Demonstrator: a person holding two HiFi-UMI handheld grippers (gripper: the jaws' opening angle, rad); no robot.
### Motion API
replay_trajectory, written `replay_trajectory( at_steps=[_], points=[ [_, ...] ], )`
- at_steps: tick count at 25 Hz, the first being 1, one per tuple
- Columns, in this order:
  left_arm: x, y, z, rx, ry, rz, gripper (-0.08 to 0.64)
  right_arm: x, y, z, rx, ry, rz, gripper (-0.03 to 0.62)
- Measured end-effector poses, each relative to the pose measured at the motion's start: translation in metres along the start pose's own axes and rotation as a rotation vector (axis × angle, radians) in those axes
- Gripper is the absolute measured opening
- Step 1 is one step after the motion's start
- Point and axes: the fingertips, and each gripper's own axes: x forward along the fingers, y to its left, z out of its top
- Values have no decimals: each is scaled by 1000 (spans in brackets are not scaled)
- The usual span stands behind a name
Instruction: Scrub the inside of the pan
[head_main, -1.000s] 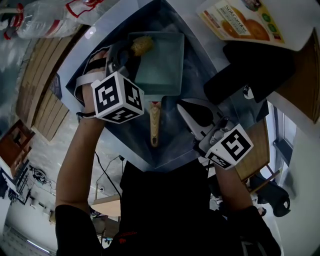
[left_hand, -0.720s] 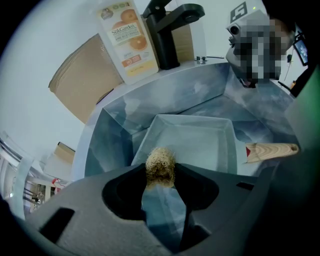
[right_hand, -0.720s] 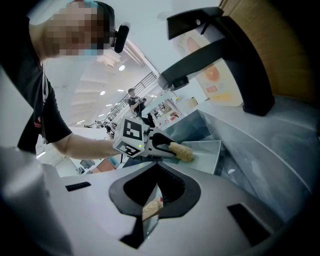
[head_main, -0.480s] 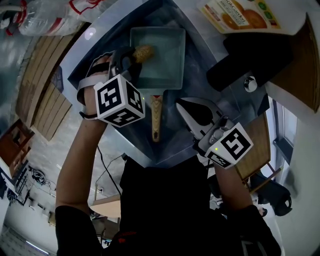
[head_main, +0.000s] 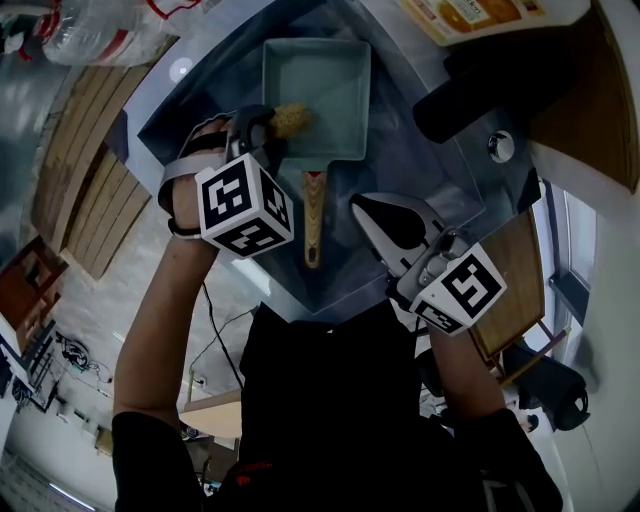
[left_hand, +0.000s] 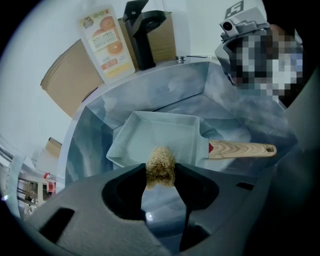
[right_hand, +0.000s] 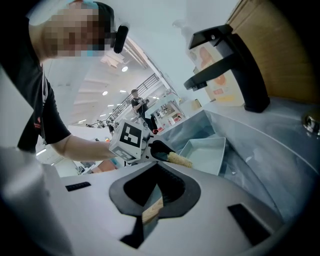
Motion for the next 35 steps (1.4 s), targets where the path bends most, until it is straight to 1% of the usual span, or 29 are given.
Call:
replay_trajectory(
  at_steps=[7,11,13,16,22,29,35],
  points=[
    [-8,-23,-2,19,25,-41,175,-7,11,-4,-8,-5,0,2],
    [-9,-32,-6,7,47,-87,175,-9,13,-3,-10,-8,-1,2],
    [-9,-32,-6,2,49,-93,176,-10,12,-3,-9,-10,-4,2],
    [-10,-24,0,4,33,-63,176,-10,9,0,-4,-13,-8,2],
    [-1,12,22,14,-8,-2,176,-12,-5,10,5,-18,-23,2],
    [18,48,40,22,-23,28,176,-11,-31,22,19,-17,-44,2],
    [32,68,45,25,-16,34,178,-5,-44,27,30,-7,-43,2]
  ],
)
